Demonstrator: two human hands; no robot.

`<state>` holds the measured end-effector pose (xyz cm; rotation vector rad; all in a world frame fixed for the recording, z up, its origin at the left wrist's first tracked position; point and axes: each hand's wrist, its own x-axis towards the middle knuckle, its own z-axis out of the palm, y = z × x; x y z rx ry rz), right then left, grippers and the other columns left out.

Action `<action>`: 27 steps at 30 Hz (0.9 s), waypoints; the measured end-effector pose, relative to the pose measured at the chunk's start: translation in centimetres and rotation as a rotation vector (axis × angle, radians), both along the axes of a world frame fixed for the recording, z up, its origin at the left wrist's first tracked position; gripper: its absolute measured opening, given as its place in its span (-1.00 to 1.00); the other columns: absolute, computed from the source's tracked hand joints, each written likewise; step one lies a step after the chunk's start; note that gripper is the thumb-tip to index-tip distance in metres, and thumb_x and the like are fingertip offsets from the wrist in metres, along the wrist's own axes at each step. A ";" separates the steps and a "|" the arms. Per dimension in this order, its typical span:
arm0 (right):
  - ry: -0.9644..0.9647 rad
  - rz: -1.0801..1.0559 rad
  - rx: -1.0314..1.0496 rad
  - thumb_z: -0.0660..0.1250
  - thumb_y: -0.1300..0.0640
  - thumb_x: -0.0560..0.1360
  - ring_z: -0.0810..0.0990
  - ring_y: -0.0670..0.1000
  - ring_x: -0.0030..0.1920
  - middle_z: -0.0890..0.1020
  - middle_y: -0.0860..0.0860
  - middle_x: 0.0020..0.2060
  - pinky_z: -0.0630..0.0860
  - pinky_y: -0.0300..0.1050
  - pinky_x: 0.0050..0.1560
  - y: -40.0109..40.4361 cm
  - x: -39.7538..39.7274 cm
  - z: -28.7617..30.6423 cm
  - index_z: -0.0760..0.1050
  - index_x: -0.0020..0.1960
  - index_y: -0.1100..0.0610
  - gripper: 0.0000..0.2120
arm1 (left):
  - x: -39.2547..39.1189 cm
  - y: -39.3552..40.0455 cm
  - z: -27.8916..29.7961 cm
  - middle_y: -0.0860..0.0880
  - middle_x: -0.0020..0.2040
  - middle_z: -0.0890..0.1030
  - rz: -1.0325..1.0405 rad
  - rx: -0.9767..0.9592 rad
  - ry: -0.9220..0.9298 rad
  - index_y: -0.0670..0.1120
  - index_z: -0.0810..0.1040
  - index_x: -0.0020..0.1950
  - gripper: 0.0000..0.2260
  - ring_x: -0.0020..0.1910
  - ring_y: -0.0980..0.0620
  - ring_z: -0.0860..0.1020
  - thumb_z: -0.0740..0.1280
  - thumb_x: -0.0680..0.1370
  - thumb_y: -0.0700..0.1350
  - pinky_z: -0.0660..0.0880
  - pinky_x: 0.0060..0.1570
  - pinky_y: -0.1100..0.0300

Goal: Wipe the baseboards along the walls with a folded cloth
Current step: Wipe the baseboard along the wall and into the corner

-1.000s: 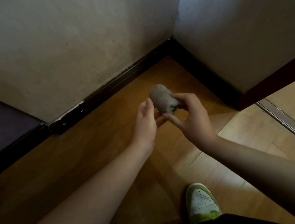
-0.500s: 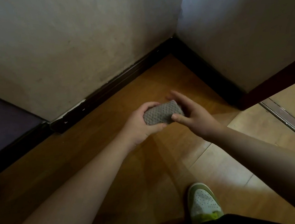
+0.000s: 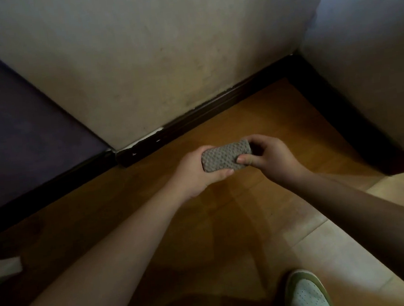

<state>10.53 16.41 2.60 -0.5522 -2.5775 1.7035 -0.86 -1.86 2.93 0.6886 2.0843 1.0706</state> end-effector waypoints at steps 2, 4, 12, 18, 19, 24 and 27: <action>-0.025 0.096 -0.047 0.51 0.02 0.38 0.60 -0.26 0.10 0.62 -0.18 0.07 0.54 -0.37 0.07 -1.1 -1.5 -0.8 0.49 0.24 -0.02 -0.54 | -0.9 -1.6 -0.4 0.17 -0.01 0.58 0.057 -0.027 0.027 0.10 0.52 0.14 -0.56 -0.01 0.23 0.55 0.60 0.34 0.04 0.44 -0.14 0.30; -0.058 0.226 -0.016 0.51 -0.08 0.33 0.54 -0.31 0.17 0.56 -0.23 0.14 0.47 -0.45 0.11 -2.3 -3.2 -1.6 0.44 0.34 -0.04 -0.39 | -1.6 -3.4 -1.0 0.17 -0.03 0.58 0.117 -0.063 0.024 0.11 0.51 0.10 -0.58 -0.01 0.22 0.54 0.61 0.34 -0.02 0.45 -0.13 0.27; -0.056 0.639 0.120 0.53 0.04 0.42 0.57 -0.15 0.08 0.60 -0.05 0.10 0.47 -0.49 0.02 -8.3 -11.0 -3.6 0.45 0.33 0.10 -0.46 | -4.1 -11.3 -1.9 0.15 -0.03 0.61 0.323 -0.102 0.024 0.16 0.53 0.02 -0.56 -0.02 0.23 0.56 0.65 0.29 -0.13 0.51 -0.01 0.23; 0.041 0.828 0.178 0.55 0.06 0.39 0.54 -0.26 -0.01 0.60 -0.10 -0.02 0.39 -0.58 -0.07 -11.9 -14.6 -2.8 0.53 0.25 0.16 -0.52 | -4.0 -16.7 -0.6 0.26 0.02 0.55 0.361 -0.141 -0.009 0.19 0.46 0.17 -0.52 -0.02 0.47 0.50 0.60 0.36 -0.04 0.42 -0.10 0.55; 0.066 0.836 0.182 0.56 0.06 0.38 0.55 -0.25 0.00 0.63 -0.07 -0.02 0.38 -0.57 -0.06 -12.7 -15.0 -3.0 0.54 0.24 0.16 -0.52 | -4.0 -17.6 -0.5 0.26 0.02 0.55 0.371 -0.154 0.036 0.16 0.47 0.20 -0.52 -0.02 0.44 0.51 0.59 0.37 -0.03 0.40 -0.10 0.56; 0.151 0.824 0.200 0.57 0.04 0.37 0.57 -0.04 0.17 0.62 0.02 0.18 0.40 -0.33 0.16 -18.3 -17.1 -4.4 0.51 0.31 0.13 -0.44 | -4.2 -21.4 -1.3 0.09 0.02 0.60 0.507 -0.177 0.217 -0.03 0.54 0.16 -0.56 0.00 0.12 0.58 0.60 0.35 -0.12 0.48 -0.05 0.31; 0.154 0.728 0.256 0.45 0.03 0.50 0.47 0.03 0.33 0.50 0.09 0.35 0.32 -0.23 0.34 -21.1 -17.0 -5.9 0.37 0.45 0.13 -0.42 | -3.4 -24.0 -2.9 0.11 -0.01 0.57 0.740 -0.173 0.198 -0.02 0.49 0.16 -0.57 -0.07 0.20 0.54 0.59 0.37 -0.11 0.38 -0.20 0.54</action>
